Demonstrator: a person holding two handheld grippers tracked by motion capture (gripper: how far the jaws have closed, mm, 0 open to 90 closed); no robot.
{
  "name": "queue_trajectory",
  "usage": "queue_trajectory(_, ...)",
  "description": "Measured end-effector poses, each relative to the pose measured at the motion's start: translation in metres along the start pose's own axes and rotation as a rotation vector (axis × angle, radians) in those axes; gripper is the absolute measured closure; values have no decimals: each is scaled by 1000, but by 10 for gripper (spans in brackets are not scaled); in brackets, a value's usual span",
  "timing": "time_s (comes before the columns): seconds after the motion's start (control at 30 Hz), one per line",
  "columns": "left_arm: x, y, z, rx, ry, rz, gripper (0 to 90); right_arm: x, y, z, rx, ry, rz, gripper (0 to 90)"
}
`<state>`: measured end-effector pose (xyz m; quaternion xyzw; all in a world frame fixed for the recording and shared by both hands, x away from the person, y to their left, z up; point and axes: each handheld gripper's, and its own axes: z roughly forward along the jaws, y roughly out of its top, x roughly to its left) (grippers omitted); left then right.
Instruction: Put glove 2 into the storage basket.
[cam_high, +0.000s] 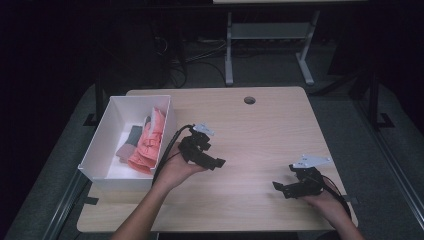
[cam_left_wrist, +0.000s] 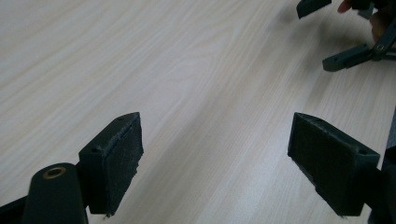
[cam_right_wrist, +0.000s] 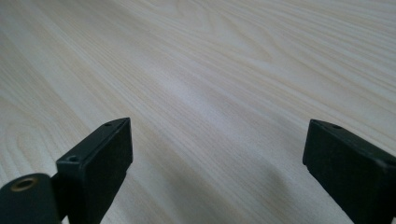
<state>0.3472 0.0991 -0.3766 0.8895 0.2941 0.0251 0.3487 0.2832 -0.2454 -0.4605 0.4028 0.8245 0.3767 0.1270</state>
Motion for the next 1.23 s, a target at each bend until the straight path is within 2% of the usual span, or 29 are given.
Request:
queue_trajectory(0.17,-3,-8,14,9,-3,10,174,0,0,0,2,-3,-5,80)
queue_trajectory(0.3,-3,-15,24,40,-7,30,173,1,0,1,2,-1,-8,80)
queue_trajectory(0.47,-6,-22,34,33,-10,38,173,1,-1,1,2,1,-11,80)
queue_trajectory(0.53,-8,-23,37,43,-6,59,173,1,-1,1,2,1,-14,80)
queue_trajectory(0.77,-14,-32,49,22,-1,81,173,1,-1,2,10,5,-31,80)
queue_trajectory(0.8,-15,-34,51,8,-5,67,173,1,-1,2,10,6,-35,80)
queue_trajectory(0.83,-15,-35,52,19,-9,83,173,2,-1,3,10,7,-33,80)
queue_trajectory(1.0,-15,-42,57,26,-12,87,172,3,-1,3,18,9,-32,80)
queue_trajectory(1.03,-16,-43,58,10,-15,71,172,3,-1,3,17,11,-34,80)
queue_trajectory(1.07,-14,-44,57,20,-16,90,172,3,-2,4,16,10,-42,80)
queue_trajectory(1.1,-15,-45,58,8,-17,79,172,3,-2,4,18,11,-42,80)
queue_trajectory(1.23,-15,-47,57,21,-16,94,171,3,-1,4,14,13,-48,80)
